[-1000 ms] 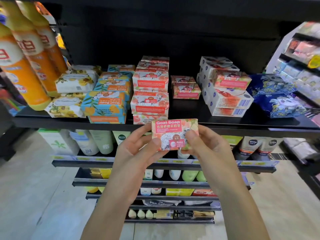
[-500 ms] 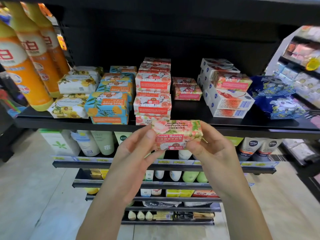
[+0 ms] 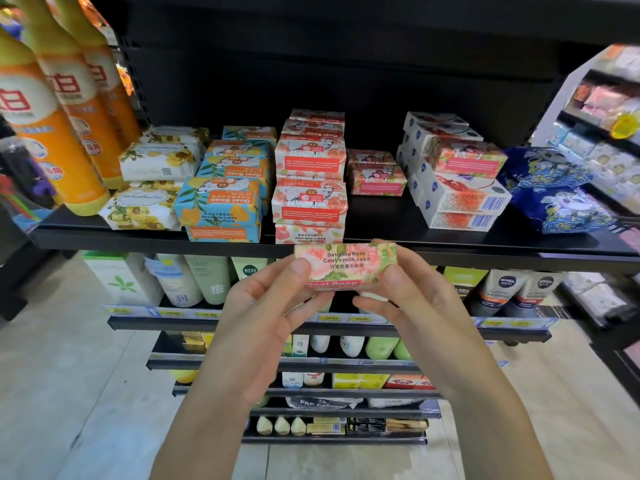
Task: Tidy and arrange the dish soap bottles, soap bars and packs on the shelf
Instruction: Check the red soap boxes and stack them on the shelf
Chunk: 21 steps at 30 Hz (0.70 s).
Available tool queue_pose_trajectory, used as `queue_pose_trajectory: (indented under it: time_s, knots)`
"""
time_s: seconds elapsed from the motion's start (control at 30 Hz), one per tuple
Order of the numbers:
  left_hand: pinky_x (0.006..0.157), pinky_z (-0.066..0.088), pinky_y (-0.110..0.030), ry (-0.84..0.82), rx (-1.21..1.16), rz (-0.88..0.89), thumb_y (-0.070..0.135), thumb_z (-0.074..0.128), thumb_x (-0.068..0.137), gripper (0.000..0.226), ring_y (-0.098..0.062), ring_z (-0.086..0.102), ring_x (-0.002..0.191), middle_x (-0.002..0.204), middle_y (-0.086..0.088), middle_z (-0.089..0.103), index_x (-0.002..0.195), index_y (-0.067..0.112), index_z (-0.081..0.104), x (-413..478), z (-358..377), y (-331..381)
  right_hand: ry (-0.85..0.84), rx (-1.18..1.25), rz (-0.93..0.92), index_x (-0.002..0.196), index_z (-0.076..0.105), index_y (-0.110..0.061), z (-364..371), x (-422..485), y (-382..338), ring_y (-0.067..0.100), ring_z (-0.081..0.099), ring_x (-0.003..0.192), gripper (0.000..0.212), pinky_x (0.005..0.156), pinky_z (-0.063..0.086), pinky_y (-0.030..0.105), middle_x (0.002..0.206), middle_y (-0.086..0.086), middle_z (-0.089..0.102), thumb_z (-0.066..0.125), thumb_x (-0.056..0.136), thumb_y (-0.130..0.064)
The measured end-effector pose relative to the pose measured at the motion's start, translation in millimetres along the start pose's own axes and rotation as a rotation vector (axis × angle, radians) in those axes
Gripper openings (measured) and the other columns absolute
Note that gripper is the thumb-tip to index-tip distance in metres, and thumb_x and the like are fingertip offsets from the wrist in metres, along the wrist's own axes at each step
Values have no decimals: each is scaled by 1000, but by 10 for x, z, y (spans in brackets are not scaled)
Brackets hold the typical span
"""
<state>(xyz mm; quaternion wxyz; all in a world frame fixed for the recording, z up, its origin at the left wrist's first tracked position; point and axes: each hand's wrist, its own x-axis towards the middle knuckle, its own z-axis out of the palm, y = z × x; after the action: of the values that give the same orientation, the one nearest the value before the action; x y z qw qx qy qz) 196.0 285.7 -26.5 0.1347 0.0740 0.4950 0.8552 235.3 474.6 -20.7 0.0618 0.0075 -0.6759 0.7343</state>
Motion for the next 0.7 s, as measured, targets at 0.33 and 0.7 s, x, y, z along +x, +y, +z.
queue_pose_trajectory:
  time_s: [0.33,0.7]
  knots:
    - [99,56,-36,12,-2,15,29,68,85,48,-28,68,119,123,-14,73,126,4,67,-55,-32,20,107,99,58,119,71,-14,91,-45,-51,26,74,96,57,84,59,29,109,12,76,78,76,-51]
    - [101,54,-31,9,-12,25,25,71,83,57,-21,68,120,125,-10,73,138,15,61,-98,-23,53,63,216,29,129,65,-7,132,-53,-28,29,69,115,50,94,58,33,124,14,72,74,86,-30]
